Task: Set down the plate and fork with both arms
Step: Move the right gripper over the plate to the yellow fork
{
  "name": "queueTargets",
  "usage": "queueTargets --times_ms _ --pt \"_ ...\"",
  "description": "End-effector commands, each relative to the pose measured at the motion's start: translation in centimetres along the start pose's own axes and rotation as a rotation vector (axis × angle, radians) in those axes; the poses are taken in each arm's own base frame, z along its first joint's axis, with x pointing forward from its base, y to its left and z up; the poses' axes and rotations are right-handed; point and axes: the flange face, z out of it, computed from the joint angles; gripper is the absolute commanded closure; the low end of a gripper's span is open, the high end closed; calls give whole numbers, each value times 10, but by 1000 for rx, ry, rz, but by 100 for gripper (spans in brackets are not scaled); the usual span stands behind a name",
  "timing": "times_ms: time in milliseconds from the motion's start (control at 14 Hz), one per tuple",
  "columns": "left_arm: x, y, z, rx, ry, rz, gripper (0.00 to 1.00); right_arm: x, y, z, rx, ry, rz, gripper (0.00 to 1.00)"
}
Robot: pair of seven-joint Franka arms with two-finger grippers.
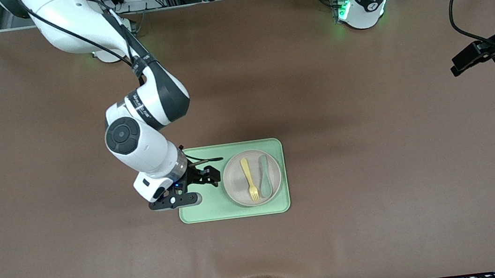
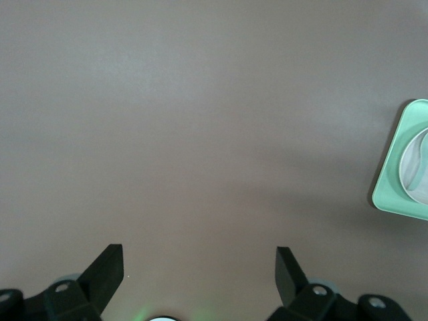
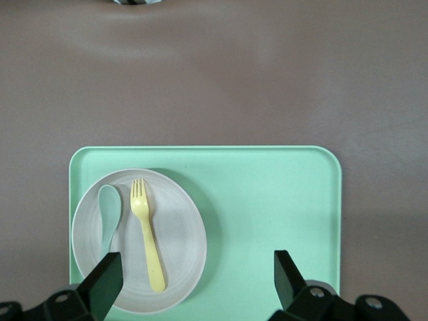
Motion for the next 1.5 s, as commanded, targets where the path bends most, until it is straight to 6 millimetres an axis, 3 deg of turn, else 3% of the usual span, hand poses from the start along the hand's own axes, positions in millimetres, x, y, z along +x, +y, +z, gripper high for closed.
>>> queueTargets --times_ms 0,143,357,500,714,1000,1429 --pt "-9 -3 -4 -16 -8 12 0 5 -24 24 12 2 50 9" --pt "-12 -3 -5 -12 -13 12 0 -3 -40 54 8 -9 33 20" --pt "-11 -4 -5 -12 -15 12 0 -32 -70 102 -10 -26 -25 29" --pt "-10 -3 -3 -12 -16 12 0 -46 -82 120 -36 -34 -65 38" --pt "-10 -3 -3 -13 -15 14 0 -60 -87 146 -62 -52 -70 43" --pt "-10 -2 -3 -13 -16 15 0 -69 -88 159 -96 -59 -90 54" --pt "-8 0 3 -12 -26 18 0 -79 -91 178 -114 -68 -103 54"
